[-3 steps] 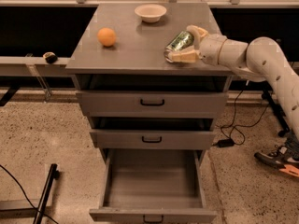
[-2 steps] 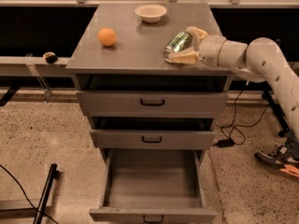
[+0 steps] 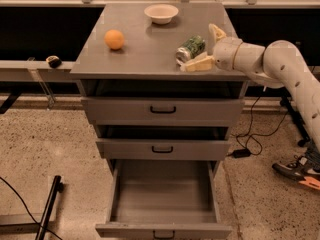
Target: Pick green can from bottom drawer and place on counter
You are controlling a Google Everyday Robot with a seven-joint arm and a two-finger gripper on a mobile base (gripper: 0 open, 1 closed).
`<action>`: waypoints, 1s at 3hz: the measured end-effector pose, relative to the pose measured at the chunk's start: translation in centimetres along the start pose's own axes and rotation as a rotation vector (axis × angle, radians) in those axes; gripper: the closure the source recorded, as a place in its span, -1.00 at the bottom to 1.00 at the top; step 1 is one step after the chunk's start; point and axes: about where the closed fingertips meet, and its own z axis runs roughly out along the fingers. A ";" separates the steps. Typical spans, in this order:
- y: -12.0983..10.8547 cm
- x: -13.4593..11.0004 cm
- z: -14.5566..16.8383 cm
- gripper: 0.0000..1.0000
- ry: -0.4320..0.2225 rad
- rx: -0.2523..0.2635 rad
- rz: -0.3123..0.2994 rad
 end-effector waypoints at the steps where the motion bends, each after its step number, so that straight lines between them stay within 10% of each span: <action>1: -0.9 -1.2 -2.5 -1.00 -0.006 0.030 0.028; 3: -1.9 -1.9 -7.4 -1.00 0.045 0.099 0.044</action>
Offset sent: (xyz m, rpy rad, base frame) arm -0.0691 -0.1222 0.0432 -0.0133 0.0658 -0.2309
